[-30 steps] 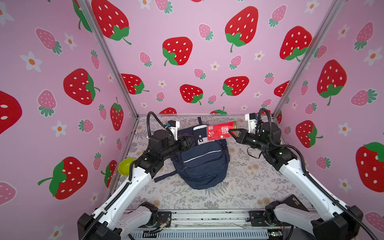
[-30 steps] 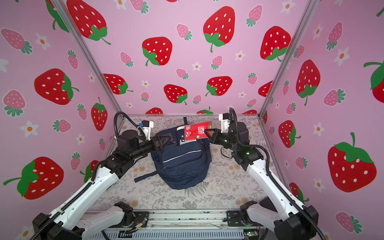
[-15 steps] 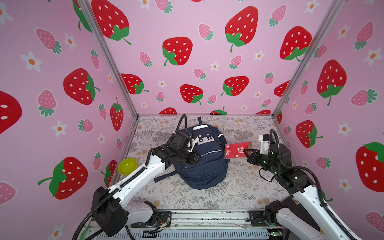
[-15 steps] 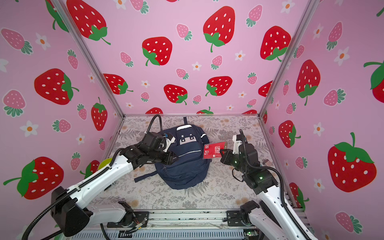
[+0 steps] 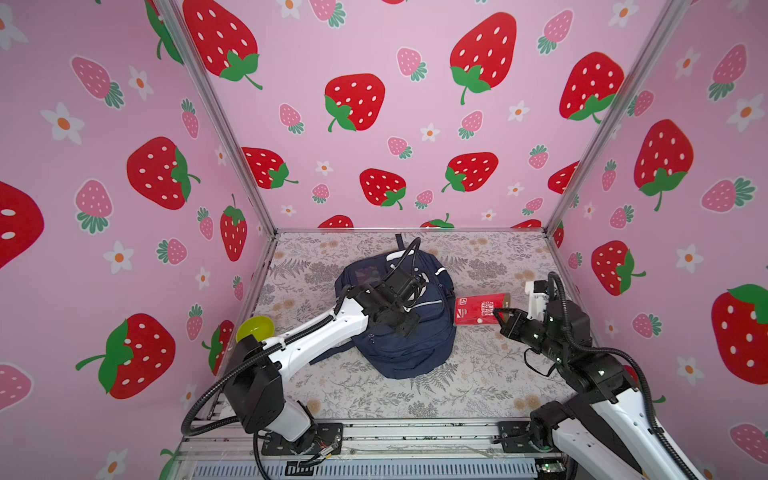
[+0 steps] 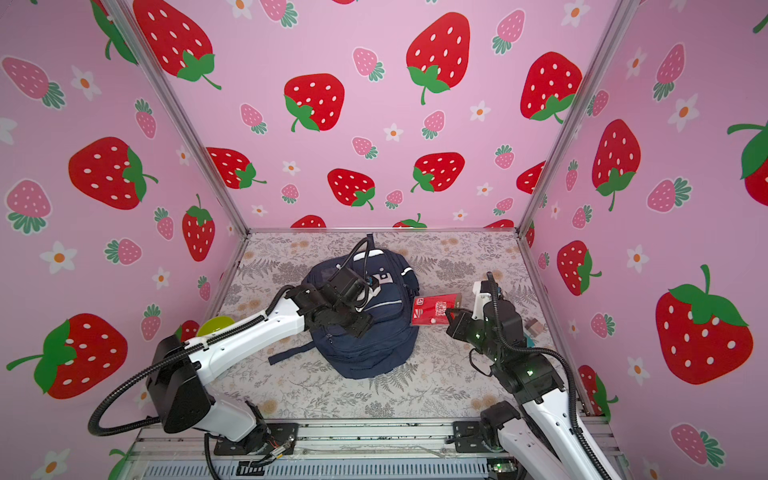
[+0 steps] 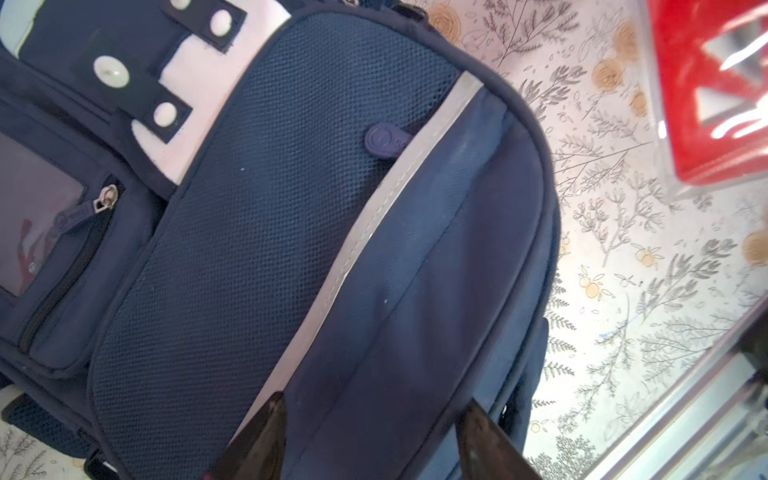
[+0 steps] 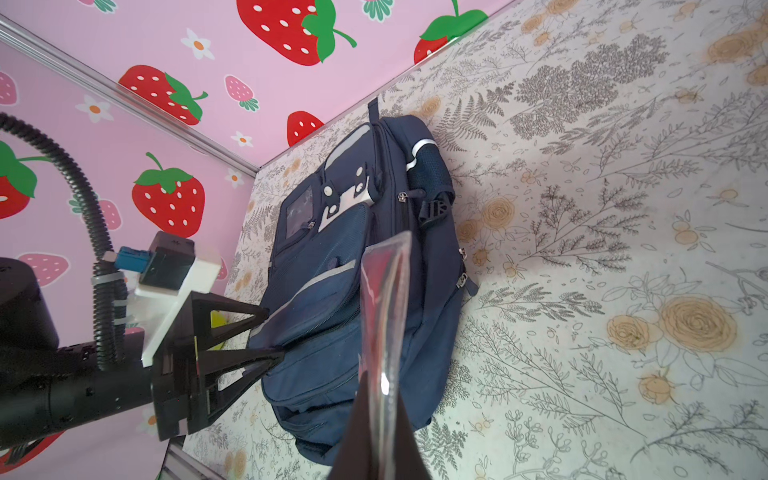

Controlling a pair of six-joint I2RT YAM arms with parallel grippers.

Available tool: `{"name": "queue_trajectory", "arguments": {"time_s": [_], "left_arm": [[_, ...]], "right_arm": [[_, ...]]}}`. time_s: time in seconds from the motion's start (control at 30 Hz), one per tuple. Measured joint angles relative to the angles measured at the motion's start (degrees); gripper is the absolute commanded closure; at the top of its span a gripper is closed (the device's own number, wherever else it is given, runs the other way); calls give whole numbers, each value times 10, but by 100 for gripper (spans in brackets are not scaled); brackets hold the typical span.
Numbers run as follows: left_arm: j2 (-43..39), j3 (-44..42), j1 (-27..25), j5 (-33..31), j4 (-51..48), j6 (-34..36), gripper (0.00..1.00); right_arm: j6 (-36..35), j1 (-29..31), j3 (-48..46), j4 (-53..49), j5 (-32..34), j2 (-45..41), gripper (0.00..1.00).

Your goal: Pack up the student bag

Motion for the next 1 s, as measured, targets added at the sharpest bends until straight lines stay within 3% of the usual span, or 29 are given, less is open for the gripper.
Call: {"name": "queue_trajectory", "arguments": {"time_s": [0.07, 0.2, 0.3, 0.5, 0.73, 1.0], "left_arm": [[23, 17, -16, -28, -5, 14, 50], [43, 30, -39, -87, -3, 32, 84], [28, 28, -39, -112, 13, 39, 99], [-46, -18, 0, -84, 73, 37, 100], [-76, -52, 50, 17, 112, 24, 100], [-76, -52, 61, 73, 116, 18, 100]], "right_arm": [[9, 0, -19, 0, -6, -10, 100], [25, 0, -46, 4, -26, -27, 100], [45, 0, -69, 40, -63, -30, 100], [107, 35, -127, 185, -133, 26, 100], [138, 137, -103, 323, -123, 170, 100], [175, 163, -93, 478, -90, 300, 100]]}}
